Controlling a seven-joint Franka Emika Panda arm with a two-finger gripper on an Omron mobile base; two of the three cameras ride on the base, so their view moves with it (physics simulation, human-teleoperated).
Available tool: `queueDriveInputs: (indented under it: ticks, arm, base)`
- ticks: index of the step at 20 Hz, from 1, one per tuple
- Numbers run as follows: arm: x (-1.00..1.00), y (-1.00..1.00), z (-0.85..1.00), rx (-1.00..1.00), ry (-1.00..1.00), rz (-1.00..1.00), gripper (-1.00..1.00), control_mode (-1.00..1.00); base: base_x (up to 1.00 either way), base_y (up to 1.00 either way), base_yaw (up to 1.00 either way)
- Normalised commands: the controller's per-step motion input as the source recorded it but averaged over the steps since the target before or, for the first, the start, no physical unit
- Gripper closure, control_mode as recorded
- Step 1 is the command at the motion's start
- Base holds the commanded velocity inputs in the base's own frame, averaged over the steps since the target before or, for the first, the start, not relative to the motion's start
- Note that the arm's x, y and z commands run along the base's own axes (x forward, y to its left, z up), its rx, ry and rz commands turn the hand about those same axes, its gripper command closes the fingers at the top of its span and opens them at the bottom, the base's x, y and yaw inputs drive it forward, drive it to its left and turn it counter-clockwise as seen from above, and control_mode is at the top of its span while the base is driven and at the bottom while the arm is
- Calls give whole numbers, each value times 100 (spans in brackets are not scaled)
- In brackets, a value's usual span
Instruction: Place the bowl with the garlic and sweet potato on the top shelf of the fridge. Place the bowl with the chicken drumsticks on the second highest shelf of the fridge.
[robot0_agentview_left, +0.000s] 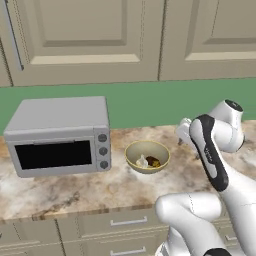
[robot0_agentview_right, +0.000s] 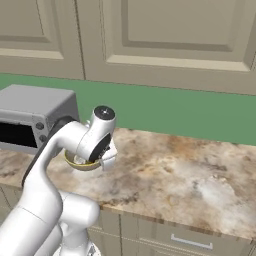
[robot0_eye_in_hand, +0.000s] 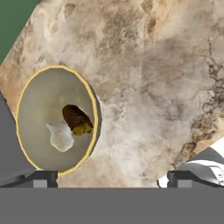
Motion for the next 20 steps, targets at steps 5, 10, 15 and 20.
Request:
queueDriveInputs:
  ticks: [5,10,15,20]
  arm:
    - [25,19,-46,0,7,0,-100,-100]
    - [41,13,-56,-1,5,0,-100,-100]
    - [64,1,-37,0,0,0,-100,-100]
    - [55,2,-26,0,0,0,-100,-100]
  base:
    - [0,0,0]
    - [0,0,0]
    - [0,0,0]
    - [0,0,0]
